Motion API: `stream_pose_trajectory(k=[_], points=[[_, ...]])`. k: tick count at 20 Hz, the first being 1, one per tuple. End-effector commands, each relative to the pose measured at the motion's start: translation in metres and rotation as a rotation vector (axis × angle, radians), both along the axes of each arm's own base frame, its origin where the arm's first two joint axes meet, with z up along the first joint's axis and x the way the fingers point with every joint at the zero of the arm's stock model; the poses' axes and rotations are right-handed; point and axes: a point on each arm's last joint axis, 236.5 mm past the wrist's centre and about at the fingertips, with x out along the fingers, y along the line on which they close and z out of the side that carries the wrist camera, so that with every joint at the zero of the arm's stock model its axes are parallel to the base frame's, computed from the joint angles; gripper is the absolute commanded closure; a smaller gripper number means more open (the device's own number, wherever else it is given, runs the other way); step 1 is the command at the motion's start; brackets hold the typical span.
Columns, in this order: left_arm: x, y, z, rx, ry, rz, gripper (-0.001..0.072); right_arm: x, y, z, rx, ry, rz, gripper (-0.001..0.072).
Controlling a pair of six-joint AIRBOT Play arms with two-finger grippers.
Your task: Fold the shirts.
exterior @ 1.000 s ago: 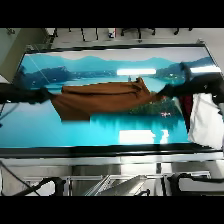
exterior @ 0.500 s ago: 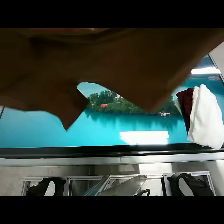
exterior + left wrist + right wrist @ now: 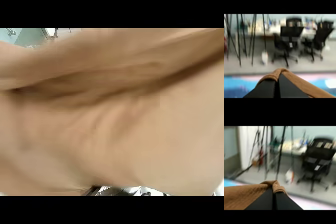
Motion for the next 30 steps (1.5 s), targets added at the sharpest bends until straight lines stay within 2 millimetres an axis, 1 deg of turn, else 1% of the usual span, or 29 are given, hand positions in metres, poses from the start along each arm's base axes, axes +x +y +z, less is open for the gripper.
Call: stream_pose_trajectory(k=[1, 2, 3, 4, 6, 8, 9, 10, 11, 12, 13, 14, 15, 17, 18, 19, 21, 23, 25, 28, 30], points=[[0.087, -0.02, -0.134, -0.003, 0.389, -0.095, 0.0696, 0.079, 0.018, -0.118, 0.133, 0.401, 0.17, 0.0692], [0.111, -0.024, -0.177, 0.002, 0.487, -0.11, 0.0696, 0.103, 0.018, -0.159, 0.165, 0.498, 0.172, 0.0693], [0.134, -0.024, -0.227, -0.002, 0.594, -0.113, 0.0695, 0.128, 0.015, -0.21, 0.204, 0.603, 0.159, 0.0692], [0.152, -0.021, -0.273, -0.007, 0.689, -0.108, 0.0695, 0.145, 0.013, -0.252, 0.231, 0.68, 0.144, 0.0692], [0.183, -0.006, -0.371, -0.029, 0.861, -0.072, 0.0696, 0.179, 0.005, -0.353, 0.3, 0.832, 0.078, 0.0693], [0.207, 0.012, -0.447, -0.066, 0.967, -0.019, 0.0696, 0.204, -0.011, -0.443, 0.358, 0.951, -0.015, 0.0692], [0.218, 0.02, -0.479, -0.081, 1.007, 0.004, 0.0696, 0.215, -0.017, -0.479, 0.379, 1.0, -0.047, 0.0693], [0.23, 0.025, -0.506, -0.096, 1.044, 0.016, 0.0696, 0.227, -0.023, -0.508, 0.42, 1.034, -0.078, 0.0692], [0.239, 0.029, -0.525, -0.105, 1.075, 0.019, 0.0696, 0.238, -0.029, -0.528, 0.479, 1.051, -0.102, 0.0693], [0.25, 0.029, -0.539, -0.103, 1.096, 0.015, 0.0696, 0.251, -0.035, -0.541, 0.527, 1.055, -0.123, 0.0692], [0.264, 0.031, -0.545, -0.104, 1.095, 0.014, 0.0695, 0.262, -0.043, -0.551, 0.545, 1.056, -0.138, 0.0693], [0.28, 0.032, -0.545, -0.104, 1.08, 0.012, 0.0696, 0.272, -0.052, -0.554, 0.553, 1.051, -0.147, 0.0692], [0.293, 0.033, -0.543, -0.106, 1.065, 0.011, 0.0696, 0.281, -0.059, -0.552, 0.556, 1.035, -0.151, 0.0692], [0.32, 0.034, -0.524, -0.126, 1.024, 0.015, 0.0696, 0.296, -0.072, -0.538, 0.557, 0.988, -0.158, 0.0693], [0.33, 0.034, -0.515, -0.144, 1.012, 0.021, 0.0696, 0.302, -0.077, -0.529, 0.555, 0.962, -0.162, 0.0693], [0.336, 0.033, -0.508, -0.156, 1.01, 0.021, 0.0696, 0.306, -0.081, -0.522, 0.554, 0.945, -0.162, 0.0693], [0.337, 0.027, -0.504, -0.148, 1.019, 0.003, 0.0695, 0.307, -0.08, -0.518, 0.548, 0.942, -0.153, 0.0693], [0.328, 0.021, -0.509, -0.144, 1.047, -0.005, 0.0696, 0.299, -0.072, -0.522, 0.507, 0.973, -0.113, 0.0693], [0.312, 0.019, -0.52, -0.137, 1.105, -0.01, 0.0696, 0.287, -0.067, -0.529, 0.455, 1.018, -0.077, 0.0693], [0.289, 0.015, -0.539, -0.132, 1.203, -0.032, 0.0696, 0.27, -0.063, -0.546, 0.383, 1.091, -0.058, 0.0693], [0.282, 0.014, -0.547, -0.133, 1.232, -0.033, 0.0695, 0.263, -0.057, -0.556, 0.37, 1.117, -0.052, 0.0693]])
